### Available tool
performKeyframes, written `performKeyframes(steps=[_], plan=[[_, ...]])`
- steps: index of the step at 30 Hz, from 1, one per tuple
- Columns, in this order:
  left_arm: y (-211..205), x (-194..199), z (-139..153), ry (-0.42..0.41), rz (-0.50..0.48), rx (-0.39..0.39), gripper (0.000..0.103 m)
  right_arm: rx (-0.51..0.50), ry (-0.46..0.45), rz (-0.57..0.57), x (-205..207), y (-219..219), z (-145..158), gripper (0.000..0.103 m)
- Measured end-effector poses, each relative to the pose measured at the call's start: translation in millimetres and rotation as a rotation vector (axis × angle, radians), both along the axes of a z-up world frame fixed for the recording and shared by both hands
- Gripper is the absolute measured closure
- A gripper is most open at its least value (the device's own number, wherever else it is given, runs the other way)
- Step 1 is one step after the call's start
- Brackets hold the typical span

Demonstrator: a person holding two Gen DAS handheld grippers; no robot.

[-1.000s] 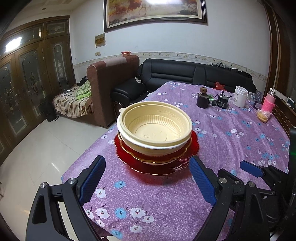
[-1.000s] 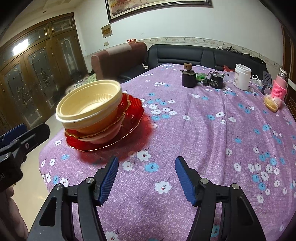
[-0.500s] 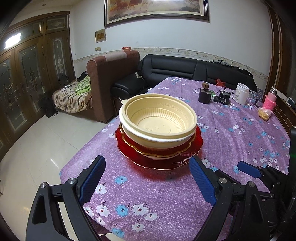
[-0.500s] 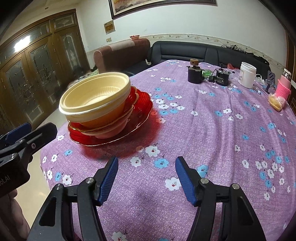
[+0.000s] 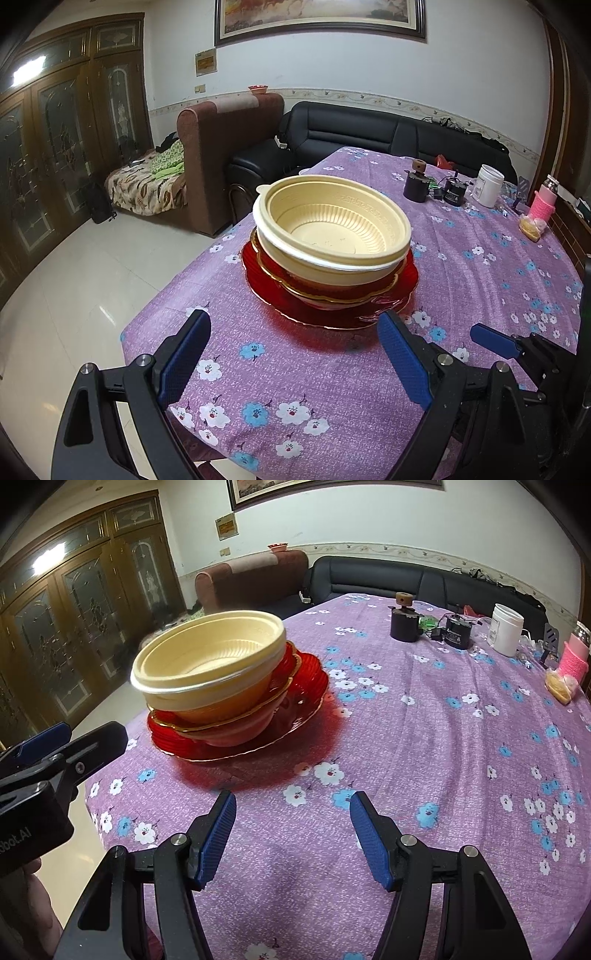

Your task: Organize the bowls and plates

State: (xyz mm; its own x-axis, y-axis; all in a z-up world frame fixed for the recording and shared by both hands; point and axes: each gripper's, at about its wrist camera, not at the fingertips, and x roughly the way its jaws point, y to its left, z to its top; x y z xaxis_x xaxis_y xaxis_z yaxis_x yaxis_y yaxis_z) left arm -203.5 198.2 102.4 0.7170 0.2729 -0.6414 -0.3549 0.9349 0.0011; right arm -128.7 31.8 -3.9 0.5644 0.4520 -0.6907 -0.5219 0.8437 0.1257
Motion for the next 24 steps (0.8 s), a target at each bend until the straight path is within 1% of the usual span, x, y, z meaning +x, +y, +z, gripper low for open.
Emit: performKeyframes(steps=[19, 21, 24], plan=[[13, -9, -3, 0.000, 0.024, -0.033, 0.012, -0.013, 0.000, 0.034, -11, 18, 1, 0.034], [15, -13, -1, -0.022, 0.032, -0.035, 0.012, -0.013, -0.003, 0.036, -12, 19, 1, 0.034], [17, -28, 10, -0.110, 0.096, 0.005, 0.010, -0.014, -0.011, 0.045, -15, 21, 2, 0.034]])
